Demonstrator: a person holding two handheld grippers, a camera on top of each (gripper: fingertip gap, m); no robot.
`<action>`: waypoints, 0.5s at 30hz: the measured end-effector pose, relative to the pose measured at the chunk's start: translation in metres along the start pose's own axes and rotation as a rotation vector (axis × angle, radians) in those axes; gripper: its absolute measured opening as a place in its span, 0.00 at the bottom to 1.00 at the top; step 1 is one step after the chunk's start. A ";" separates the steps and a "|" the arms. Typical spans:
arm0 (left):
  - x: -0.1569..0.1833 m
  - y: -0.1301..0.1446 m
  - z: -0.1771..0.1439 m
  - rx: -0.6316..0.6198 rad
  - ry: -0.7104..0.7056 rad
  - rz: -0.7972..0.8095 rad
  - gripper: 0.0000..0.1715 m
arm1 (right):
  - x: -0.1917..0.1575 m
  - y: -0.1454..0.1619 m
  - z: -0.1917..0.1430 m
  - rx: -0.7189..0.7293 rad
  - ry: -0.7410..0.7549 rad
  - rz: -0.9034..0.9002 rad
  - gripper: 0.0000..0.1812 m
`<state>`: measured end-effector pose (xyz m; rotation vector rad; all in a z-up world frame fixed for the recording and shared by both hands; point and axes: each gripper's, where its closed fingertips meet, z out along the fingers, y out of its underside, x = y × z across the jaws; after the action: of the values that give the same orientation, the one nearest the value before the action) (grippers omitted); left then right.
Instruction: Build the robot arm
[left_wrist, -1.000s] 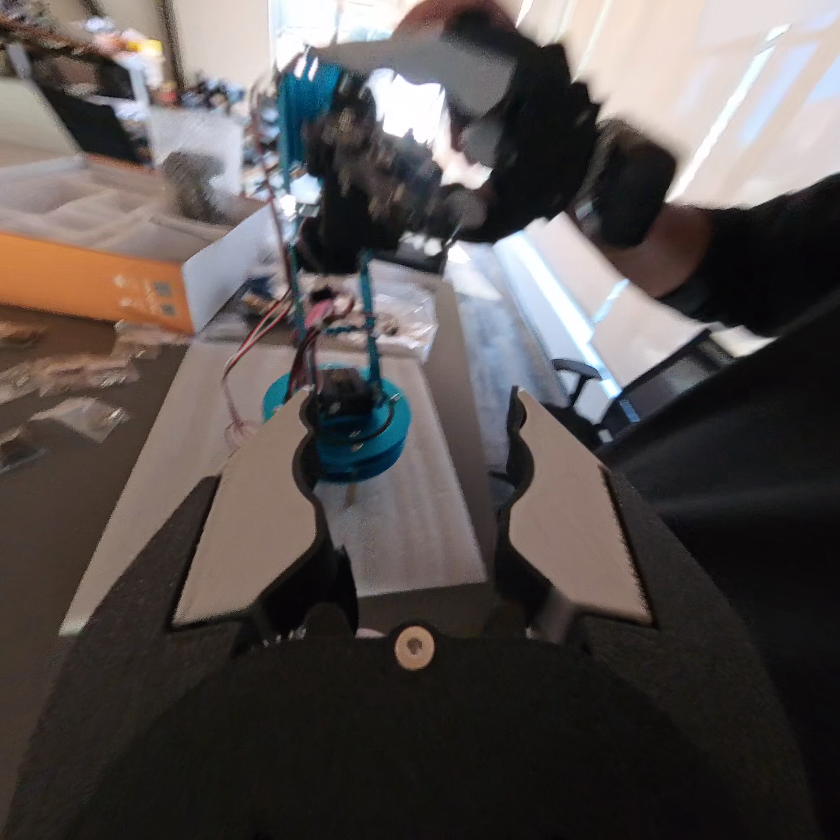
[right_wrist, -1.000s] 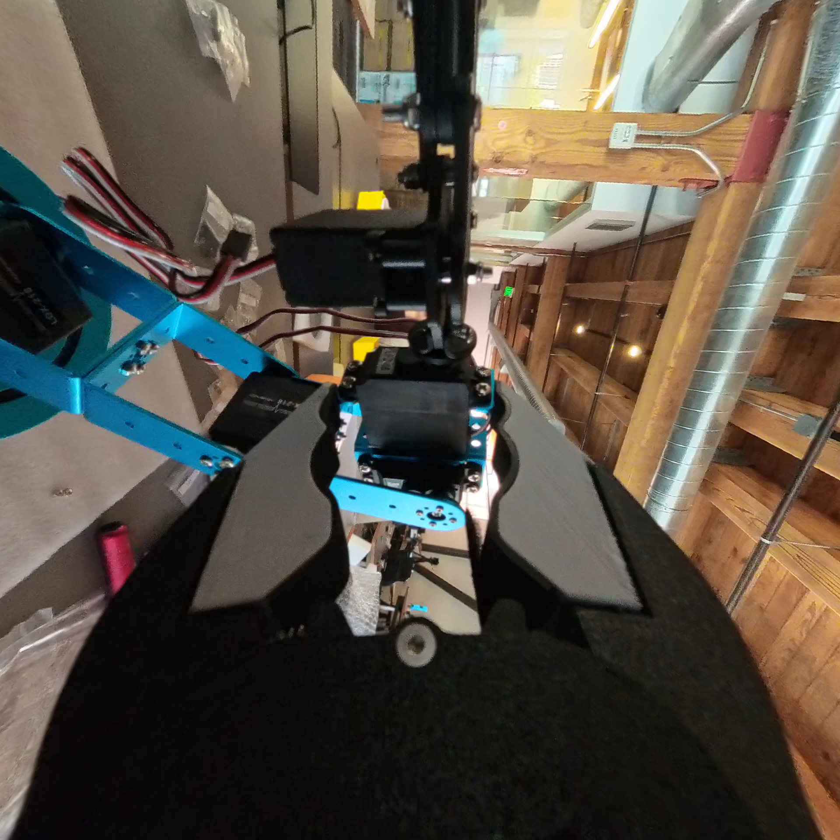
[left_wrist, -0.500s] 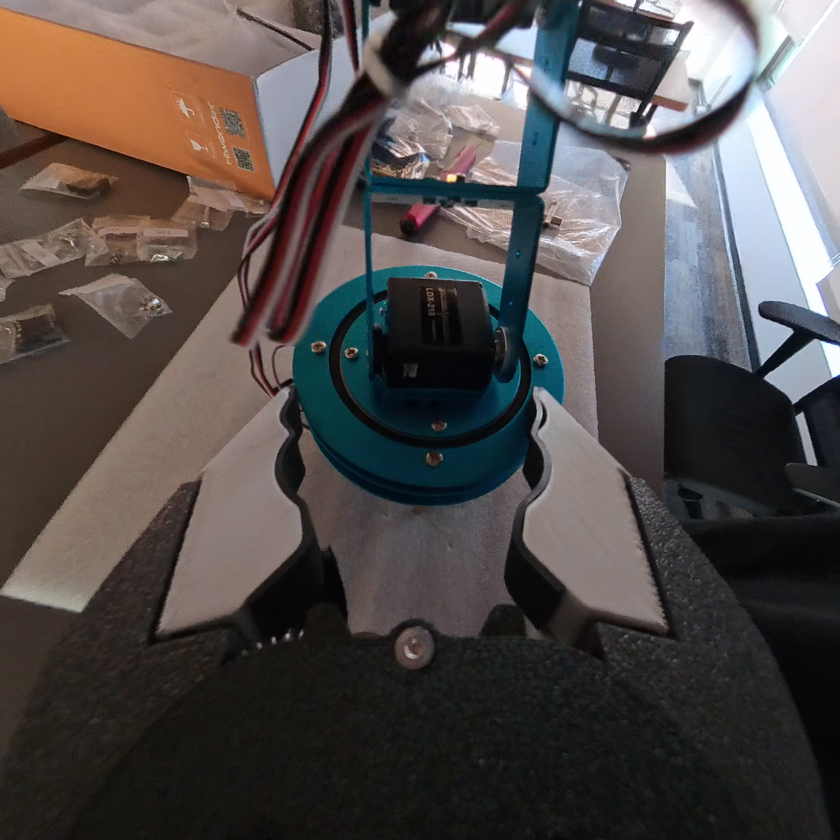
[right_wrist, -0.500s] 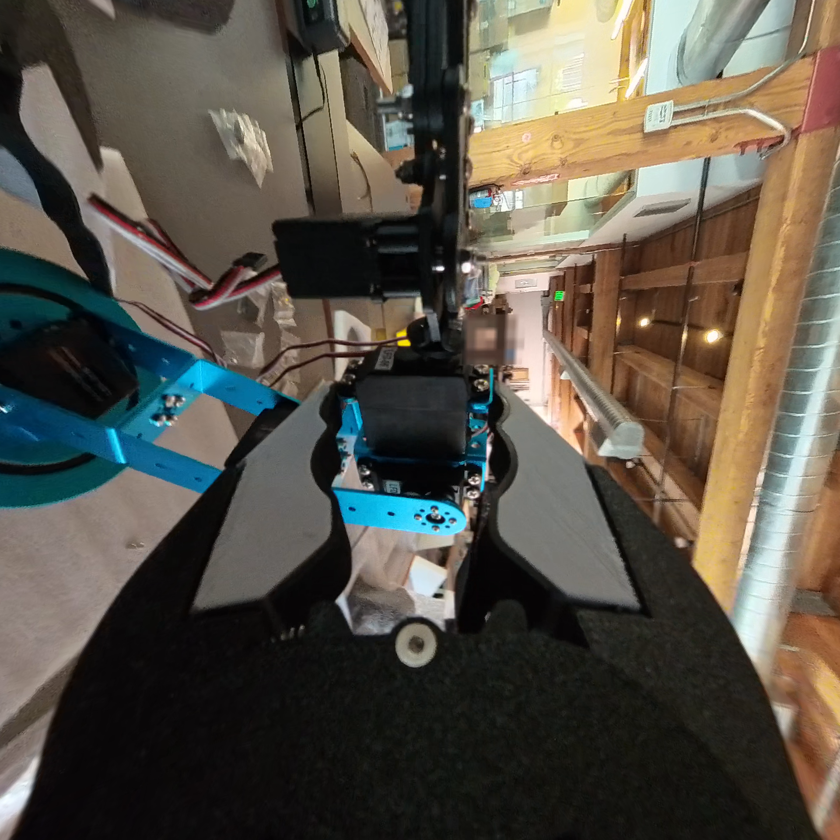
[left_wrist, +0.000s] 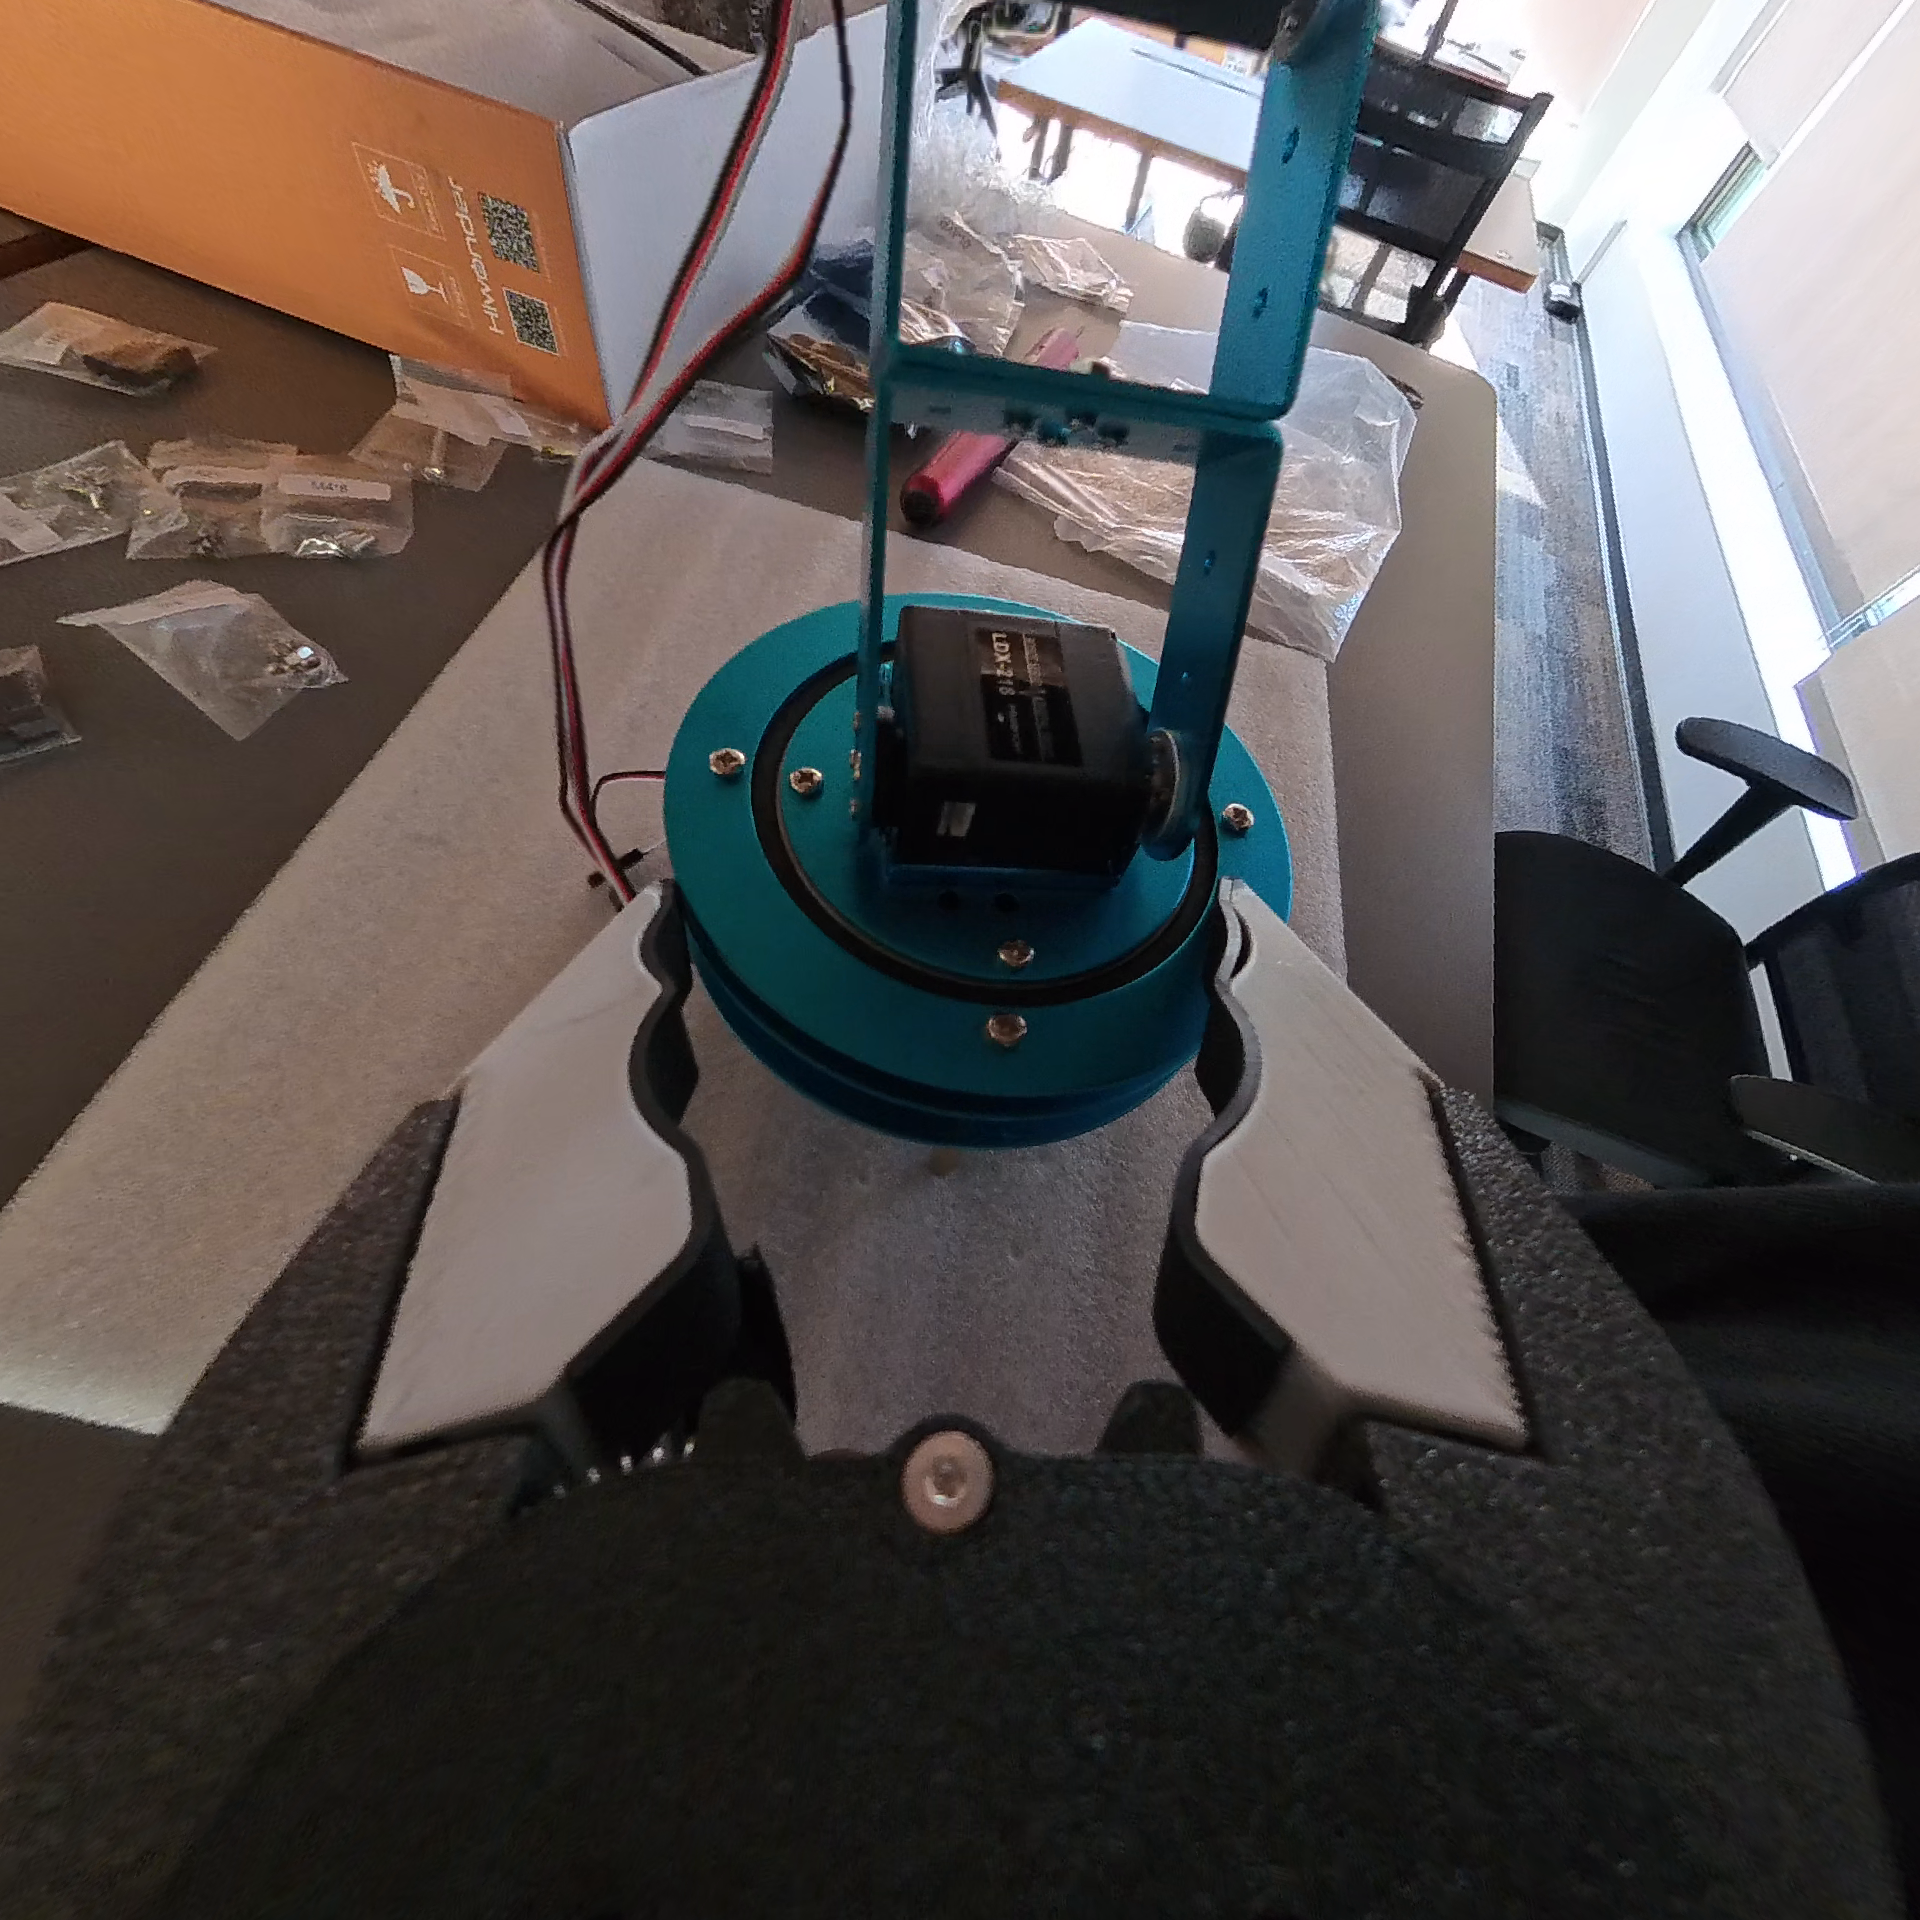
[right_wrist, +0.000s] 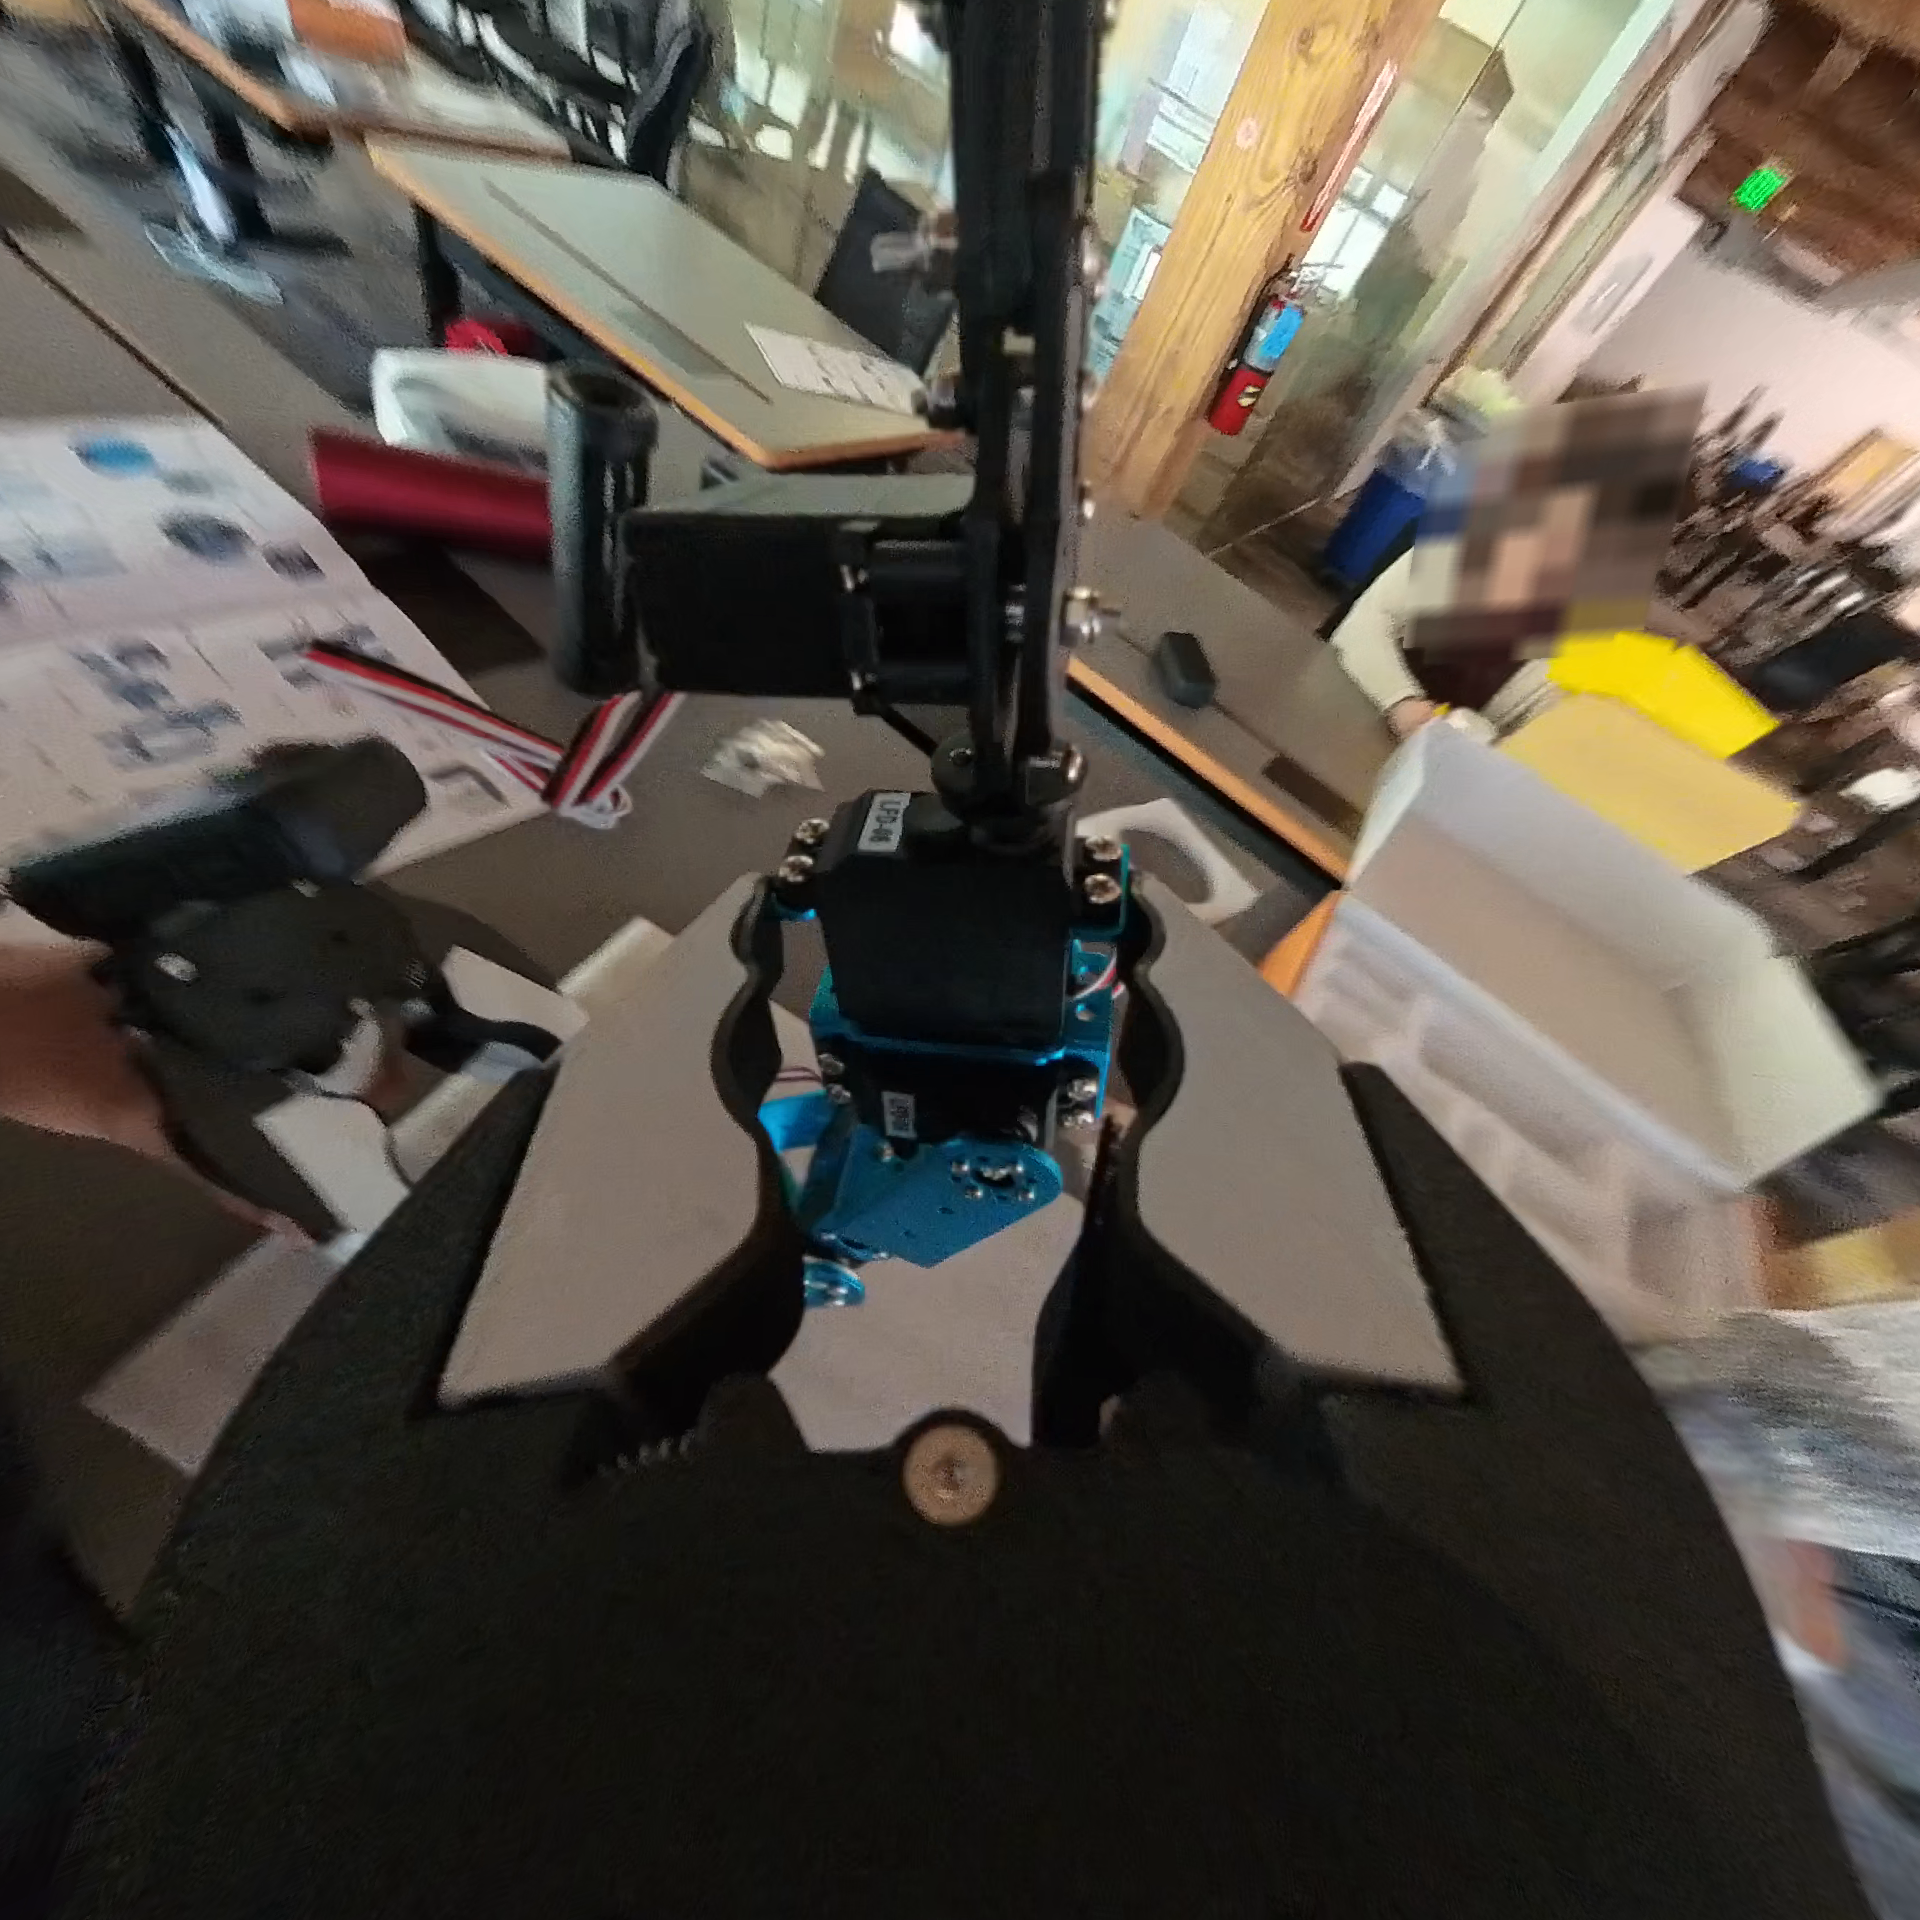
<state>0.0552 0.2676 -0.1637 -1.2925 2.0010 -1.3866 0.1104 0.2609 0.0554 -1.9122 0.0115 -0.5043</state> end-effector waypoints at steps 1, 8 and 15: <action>0.000 0.000 0.000 0.002 0.001 -0.003 0.58 | 0.001 -0.001 -0.001 0.008 -0.018 0.045 0.35; 0.000 0.001 0.001 0.008 0.012 -0.024 0.58 | 0.008 -0.002 -0.002 0.010 -0.083 0.258 0.35; 0.000 0.002 0.000 0.010 0.010 -0.032 0.58 | 0.011 -0.005 -0.004 0.043 -0.130 0.431 0.36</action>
<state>0.0544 0.2677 -0.1656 -1.3212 1.9859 -1.4189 0.1185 0.2568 0.0645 -1.8284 0.3189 -0.0886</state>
